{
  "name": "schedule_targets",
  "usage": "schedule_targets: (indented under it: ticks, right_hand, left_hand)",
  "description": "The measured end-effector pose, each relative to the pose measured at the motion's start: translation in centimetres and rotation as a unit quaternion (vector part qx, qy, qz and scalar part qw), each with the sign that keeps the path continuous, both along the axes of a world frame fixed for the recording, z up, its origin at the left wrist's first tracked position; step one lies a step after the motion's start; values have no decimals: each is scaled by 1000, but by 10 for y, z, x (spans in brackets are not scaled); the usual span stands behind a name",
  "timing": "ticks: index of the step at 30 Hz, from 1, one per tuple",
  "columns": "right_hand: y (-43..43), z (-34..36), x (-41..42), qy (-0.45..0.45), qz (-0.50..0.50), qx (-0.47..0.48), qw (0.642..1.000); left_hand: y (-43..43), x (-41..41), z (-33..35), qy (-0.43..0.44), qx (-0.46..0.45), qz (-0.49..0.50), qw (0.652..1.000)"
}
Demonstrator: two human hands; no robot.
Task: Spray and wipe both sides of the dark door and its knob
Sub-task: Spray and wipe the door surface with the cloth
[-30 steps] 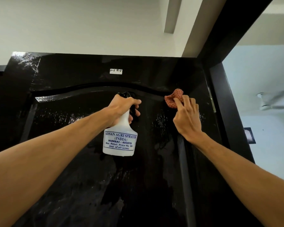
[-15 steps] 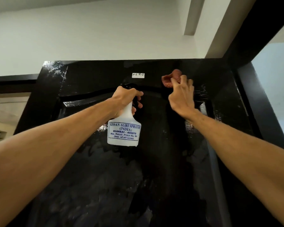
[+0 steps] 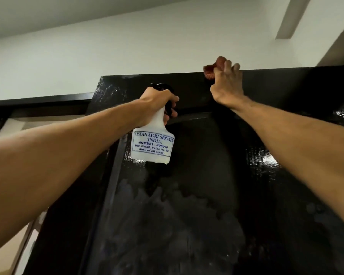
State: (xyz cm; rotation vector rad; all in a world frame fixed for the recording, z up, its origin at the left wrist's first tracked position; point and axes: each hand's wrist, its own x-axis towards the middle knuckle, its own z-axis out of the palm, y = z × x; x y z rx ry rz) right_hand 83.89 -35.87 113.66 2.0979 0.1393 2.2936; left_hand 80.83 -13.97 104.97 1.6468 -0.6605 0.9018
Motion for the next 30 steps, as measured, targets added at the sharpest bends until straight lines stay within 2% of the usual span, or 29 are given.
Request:
schedule_targets:
  ticks: [2,5,8,10,12,14,18,20,22,26,30]
  right_hand:
    - [25,-5,3,0,4,-24,1000]
    - [68,-30,12,41,13,-124,991]
    - [67,-40,16,69,-1,-170,983]
    - [41,-34,11,47,14,-121,991]
    - [15,-32,9,11,28,-25,999]
    - [21,-45,8,-1,20,-8,1000]
    - [63,-99,12,54,18,-195,979]
    - [57,-116,10,69,14,-241,968]
    - [27,-117,7,52,18,-202,978]
    - [-46,-133,1,-9,20,-59,998]
    - [-75,-153,-16,43,9,-90,995]
  left_hand:
    - [13,0,3,-11,-5,11,1000]
    - [28,3,-4,-9,-14,25,1000]
    - [32,6,-18,7,-13,26,1000]
    - [33,6,-23,17,-15,16,1000]
    - [35,5,-25,23,-15,9,1000]
    - [41,2,-26,26,-20,13,999]
    - [37,-2,-36,24,-32,33,999]
    - [27,-7,-46,31,-36,35,998]
    - [17,-12,-55,43,-33,24,998]
    - [5,-18,-66,53,-17,21,998]
    - [-34,-24,-75,71,4,1,997]
